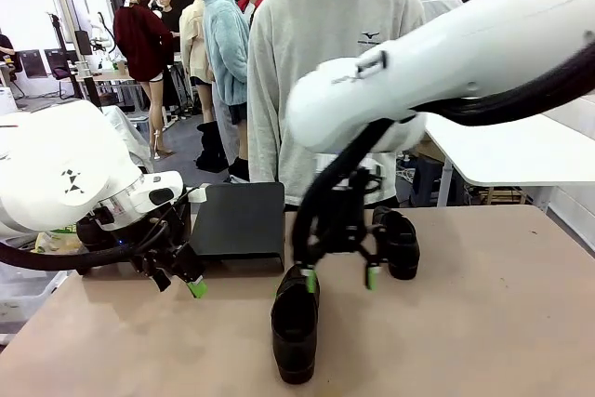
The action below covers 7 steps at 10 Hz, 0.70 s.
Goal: Organize the shoes by placing them on the stand.
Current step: Place the Shoe from the middle of the table onto the Shoes Stand.
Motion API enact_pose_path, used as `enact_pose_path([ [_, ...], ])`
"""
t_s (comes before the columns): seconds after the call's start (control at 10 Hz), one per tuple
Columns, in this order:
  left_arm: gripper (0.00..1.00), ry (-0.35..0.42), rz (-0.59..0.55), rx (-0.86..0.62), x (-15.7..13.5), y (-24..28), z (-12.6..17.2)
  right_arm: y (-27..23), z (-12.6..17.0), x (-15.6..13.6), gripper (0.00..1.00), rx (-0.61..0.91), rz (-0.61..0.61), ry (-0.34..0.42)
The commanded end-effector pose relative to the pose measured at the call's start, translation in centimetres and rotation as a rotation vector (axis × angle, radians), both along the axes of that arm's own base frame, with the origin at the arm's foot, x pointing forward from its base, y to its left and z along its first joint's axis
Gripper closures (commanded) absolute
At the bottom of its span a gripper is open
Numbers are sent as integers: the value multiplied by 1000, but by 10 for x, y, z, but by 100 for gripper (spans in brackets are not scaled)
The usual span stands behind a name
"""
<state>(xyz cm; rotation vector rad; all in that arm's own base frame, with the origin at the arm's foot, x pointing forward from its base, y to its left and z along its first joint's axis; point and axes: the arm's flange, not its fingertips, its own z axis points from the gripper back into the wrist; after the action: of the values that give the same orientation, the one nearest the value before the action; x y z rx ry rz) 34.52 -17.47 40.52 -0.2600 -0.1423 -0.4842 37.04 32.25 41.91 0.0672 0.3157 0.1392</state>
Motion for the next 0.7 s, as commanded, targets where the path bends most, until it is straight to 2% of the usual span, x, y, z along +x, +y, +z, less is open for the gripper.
enact_pose_path([
  [0.0,0,3,-4,0,0,1,-1,-44,-25,8,0,40,8,74],
  [0.1,0,0,0,0,0,0,0,-65,-36,16,0,61,-18,101],
  [0.3,0,-44,-20,-54,-18,-36,23,-88,-51,29,0,40,-53,141],
  [0.4,0,-48,-12,-53,-29,-55,33,-94,-60,36,0,64,-114,185],
  [0.5,0,-42,-45,-66,-39,-78,39,-91,-49,28,0,18,-41,106],
  [0.6,0,-48,-83,-46,-48,-93,43,-91,-49,28,0,18,-41,106],
])
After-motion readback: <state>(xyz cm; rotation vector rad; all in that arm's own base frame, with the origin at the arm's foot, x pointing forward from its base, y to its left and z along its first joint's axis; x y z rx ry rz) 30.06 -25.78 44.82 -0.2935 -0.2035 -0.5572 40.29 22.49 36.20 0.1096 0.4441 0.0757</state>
